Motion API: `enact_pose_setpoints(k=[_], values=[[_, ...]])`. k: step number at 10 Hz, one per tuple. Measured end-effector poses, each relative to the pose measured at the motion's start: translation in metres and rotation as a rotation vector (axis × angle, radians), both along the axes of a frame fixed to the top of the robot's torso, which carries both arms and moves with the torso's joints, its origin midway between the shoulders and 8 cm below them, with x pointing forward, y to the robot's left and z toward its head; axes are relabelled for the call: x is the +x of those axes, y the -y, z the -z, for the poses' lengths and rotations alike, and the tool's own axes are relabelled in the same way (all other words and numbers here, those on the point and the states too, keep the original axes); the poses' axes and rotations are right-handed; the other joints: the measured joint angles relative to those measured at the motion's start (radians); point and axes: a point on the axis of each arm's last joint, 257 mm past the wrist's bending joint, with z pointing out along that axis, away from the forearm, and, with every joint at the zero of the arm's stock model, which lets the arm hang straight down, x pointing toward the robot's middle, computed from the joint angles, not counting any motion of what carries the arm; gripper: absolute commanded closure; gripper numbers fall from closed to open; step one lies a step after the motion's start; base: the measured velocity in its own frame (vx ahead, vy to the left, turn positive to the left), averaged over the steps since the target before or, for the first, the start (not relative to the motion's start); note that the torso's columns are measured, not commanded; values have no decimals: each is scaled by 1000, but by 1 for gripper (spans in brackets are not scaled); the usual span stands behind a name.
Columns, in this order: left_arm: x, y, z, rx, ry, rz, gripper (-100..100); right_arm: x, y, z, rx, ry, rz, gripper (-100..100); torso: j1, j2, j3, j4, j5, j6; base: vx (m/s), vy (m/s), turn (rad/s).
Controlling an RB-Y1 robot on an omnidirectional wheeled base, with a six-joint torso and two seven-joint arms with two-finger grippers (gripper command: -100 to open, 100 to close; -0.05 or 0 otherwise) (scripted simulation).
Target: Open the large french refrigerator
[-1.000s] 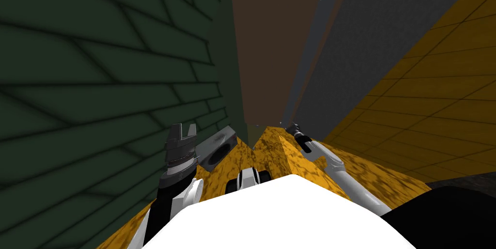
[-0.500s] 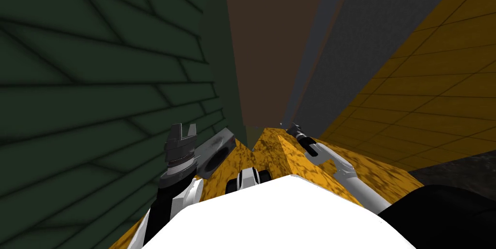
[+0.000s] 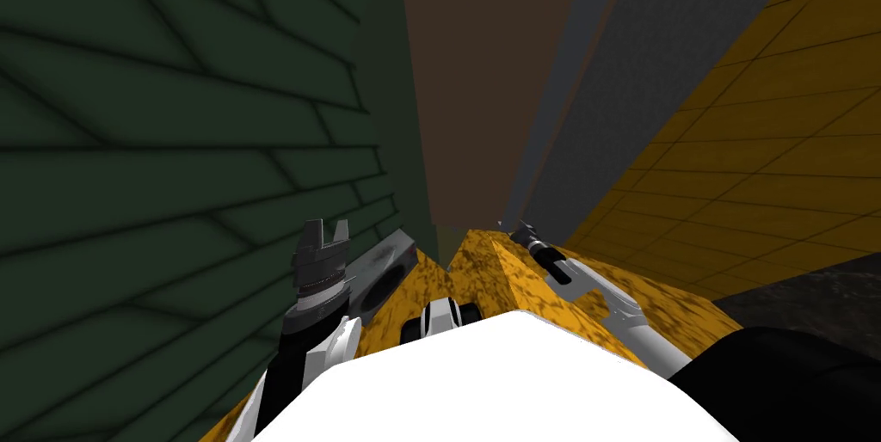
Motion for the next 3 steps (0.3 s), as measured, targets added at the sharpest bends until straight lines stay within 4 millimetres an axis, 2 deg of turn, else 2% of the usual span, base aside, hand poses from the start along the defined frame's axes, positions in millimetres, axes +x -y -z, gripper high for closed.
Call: enact_pose_setpoints(k=[3], values=[[0, 0, 0, 0, 0, 0, 0, -2, 0, 6, 3, -12, 3, 0, -3, -4, -2, -3, -3, 1, 0, 0, 0]])
